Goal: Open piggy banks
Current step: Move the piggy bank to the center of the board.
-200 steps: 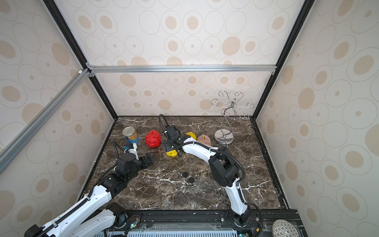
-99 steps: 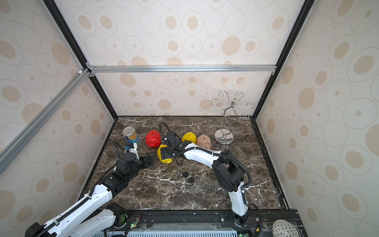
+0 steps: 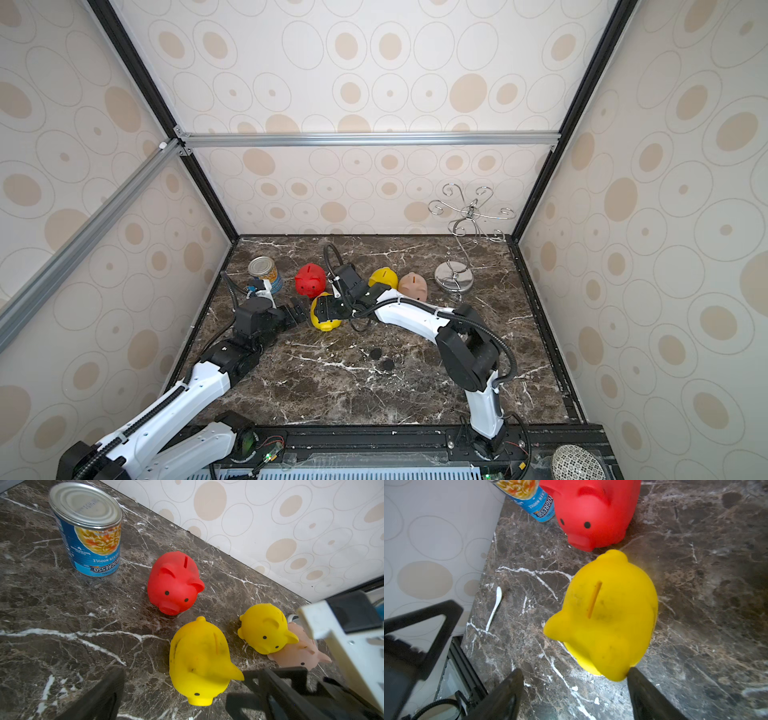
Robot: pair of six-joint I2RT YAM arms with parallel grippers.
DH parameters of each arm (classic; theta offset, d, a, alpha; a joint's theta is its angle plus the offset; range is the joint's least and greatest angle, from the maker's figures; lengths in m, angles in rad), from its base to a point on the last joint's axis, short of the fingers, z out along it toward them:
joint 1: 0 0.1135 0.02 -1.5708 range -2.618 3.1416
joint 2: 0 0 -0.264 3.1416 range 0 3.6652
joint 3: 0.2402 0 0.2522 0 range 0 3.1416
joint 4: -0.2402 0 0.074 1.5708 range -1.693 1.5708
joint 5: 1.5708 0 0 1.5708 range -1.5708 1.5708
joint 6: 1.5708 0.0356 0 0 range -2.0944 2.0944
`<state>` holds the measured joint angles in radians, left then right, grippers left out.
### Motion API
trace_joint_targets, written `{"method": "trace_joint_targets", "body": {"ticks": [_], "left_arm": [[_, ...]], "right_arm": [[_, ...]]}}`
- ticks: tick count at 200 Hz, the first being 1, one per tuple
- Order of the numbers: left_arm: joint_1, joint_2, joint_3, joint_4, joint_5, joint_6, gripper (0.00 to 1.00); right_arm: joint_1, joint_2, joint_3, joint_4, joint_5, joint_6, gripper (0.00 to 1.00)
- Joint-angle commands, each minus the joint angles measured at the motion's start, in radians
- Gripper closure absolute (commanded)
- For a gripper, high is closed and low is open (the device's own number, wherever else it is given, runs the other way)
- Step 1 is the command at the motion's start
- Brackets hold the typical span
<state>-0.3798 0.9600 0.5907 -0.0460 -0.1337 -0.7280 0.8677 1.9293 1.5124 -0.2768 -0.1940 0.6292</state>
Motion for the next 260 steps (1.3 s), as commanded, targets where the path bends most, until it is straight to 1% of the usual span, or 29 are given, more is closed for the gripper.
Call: {"method": "trace_joint_targets", "body": {"ticks": [1, 13, 23, 33, 46, 67, 75, 85, 98, 118, 144, 159, 173, 196, 234, 260], "left_arm": [[0.040, 0.055, 0.045, 0.052, 0.035, 0.021, 0.00], [0.061, 0.105, 0.052, 0.081, 0.073, 0.017, 0.00], [0.073, 0.156, 0.071, 0.095, 0.104, 0.013, 0.00], [0.083, 0.211, 0.094, 0.104, 0.133, 0.017, 0.01], [0.084, 0.286, 0.134, 0.100, 0.164, 0.035, 0.04], [0.084, 0.357, 0.151, 0.138, 0.210, 0.053, 0.08], [0.083, 0.375, 0.155, 0.159, 0.242, 0.061, 0.08], [0.080, 0.413, 0.178, 0.162, 0.278, 0.077, 0.08], [0.069, 0.472, 0.220, 0.126, 0.274, 0.098, 0.08], [0.055, 0.544, 0.251, 0.085, 0.223, 0.113, 0.09], [0.047, 0.609, 0.266, 0.093, 0.258, 0.146, 0.12], [0.034, 0.627, 0.276, 0.076, 0.275, 0.186, 0.13], [0.016, 0.626, 0.273, 0.059, 0.293, 0.217, 0.12], [-0.004, 0.597, 0.236, 0.059, 0.310, 0.206, 0.12], [-0.037, 0.558, 0.162, 0.060, 0.337, 0.203, 0.12], [-0.079, 0.522, 0.153, 0.026, 0.319, 0.194, 0.12]], "right_arm": [[0.012, -0.081, -0.053, 0.010, 0.018, -0.040, 0.24], [0.010, -0.114, -0.088, 0.016, 0.050, -0.093, 0.29], [0.012, -0.153, -0.128, 0.036, 0.089, -0.173, 0.33], [0.010, -0.178, -0.166, 0.068, 0.130, -0.223, 0.33], [-0.001, -0.196, -0.185, 0.060, 0.176, -0.277, 0.33], [-0.035, -0.177, -0.150, -0.011, 0.195, -0.280, 0.35], [-0.047, -0.169, -0.134, -0.045, 0.215, -0.277, 0.35], [-0.058, -0.169, -0.141, -0.044, 0.213, -0.272, 0.35], [-0.069, -0.177, -0.164, -0.021, 0.203, -0.260, 0.35], [-0.072, -0.194, -0.202, 0.008, 0.195, -0.257, 0.35], [-0.073, -0.208, -0.223, -0.001, 0.171, -0.280, 0.34], [-0.074, -0.222, -0.243, 0.000, 0.159, -0.297, 0.35], [-0.075, -0.241, -0.267, 0.006, 0.155, -0.305, 0.35], [-0.073, -0.265, -0.295, 0.006, 0.137, -0.323, 0.35], [-0.073, -0.317, -0.339, 0.015, 0.110, -0.356, 0.39], [-0.074, -0.360, -0.373, 0.035, 0.037, -0.396, 0.41]]}}
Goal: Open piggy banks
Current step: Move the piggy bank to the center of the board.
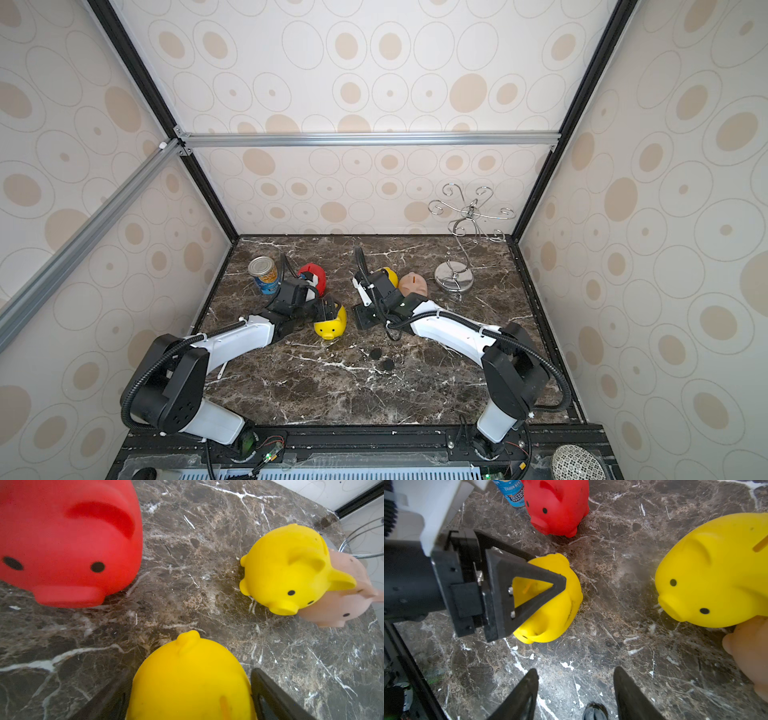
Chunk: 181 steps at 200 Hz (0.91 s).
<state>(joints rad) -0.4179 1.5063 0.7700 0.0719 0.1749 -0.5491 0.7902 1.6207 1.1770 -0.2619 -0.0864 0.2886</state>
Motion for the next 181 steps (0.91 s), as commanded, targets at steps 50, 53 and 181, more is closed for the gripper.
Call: {"method": "trace_joint_targets", "body": {"ticks": [50, 53, 181], "left_arm": [[-0.068, -0.173, -0.077, -0.156, 0.027, 0.021, 0.10], [-0.068, -0.183, -0.081, -0.157, 0.029, 0.019, 0.08], [-0.053, -0.632, -0.170, -0.265, -0.268, -0.160, 0.00]], "right_arm": [[0.017, -0.113, -0.109, 0.038, -0.197, -0.172, 0.45], [0.019, -0.113, -0.109, 0.038, -0.201, -0.178, 0.45], [0.145, 0.089, 0.067, -0.035, -0.035, -0.397, 0.64]]}}
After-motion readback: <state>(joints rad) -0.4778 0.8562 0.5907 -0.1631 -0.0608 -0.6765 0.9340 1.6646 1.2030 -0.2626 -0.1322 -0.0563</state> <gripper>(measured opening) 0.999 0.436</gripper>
